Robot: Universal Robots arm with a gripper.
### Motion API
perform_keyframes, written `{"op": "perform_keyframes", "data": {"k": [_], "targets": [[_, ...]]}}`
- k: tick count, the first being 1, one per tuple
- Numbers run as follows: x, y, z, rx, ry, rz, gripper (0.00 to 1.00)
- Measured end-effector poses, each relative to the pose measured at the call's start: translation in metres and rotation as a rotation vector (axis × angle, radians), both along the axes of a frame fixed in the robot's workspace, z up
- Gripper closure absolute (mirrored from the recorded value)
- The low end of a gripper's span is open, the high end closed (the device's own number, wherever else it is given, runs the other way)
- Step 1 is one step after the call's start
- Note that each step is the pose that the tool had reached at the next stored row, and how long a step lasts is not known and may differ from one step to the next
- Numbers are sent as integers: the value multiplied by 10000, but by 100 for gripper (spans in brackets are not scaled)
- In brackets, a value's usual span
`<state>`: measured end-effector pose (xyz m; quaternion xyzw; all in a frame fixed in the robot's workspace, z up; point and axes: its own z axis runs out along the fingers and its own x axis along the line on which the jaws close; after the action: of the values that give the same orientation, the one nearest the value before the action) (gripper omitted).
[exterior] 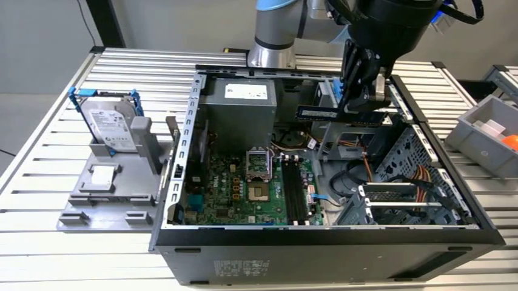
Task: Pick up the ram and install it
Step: 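Pick up the ram and move it above insertion slot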
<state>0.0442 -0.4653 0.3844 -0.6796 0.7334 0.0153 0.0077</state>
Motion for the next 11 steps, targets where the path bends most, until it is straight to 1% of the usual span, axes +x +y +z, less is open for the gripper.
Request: {"op": "perform_keyframes", "data": {"k": [2, 3, 6, 11], "targets": [[0, -2, 0, -1, 0, -21, 100], [0, -2, 0, -1, 0, -91, 100], [1, -2, 0, 0, 1, -443, 100], [0, -2, 0, 0, 0, -485, 100]]}}
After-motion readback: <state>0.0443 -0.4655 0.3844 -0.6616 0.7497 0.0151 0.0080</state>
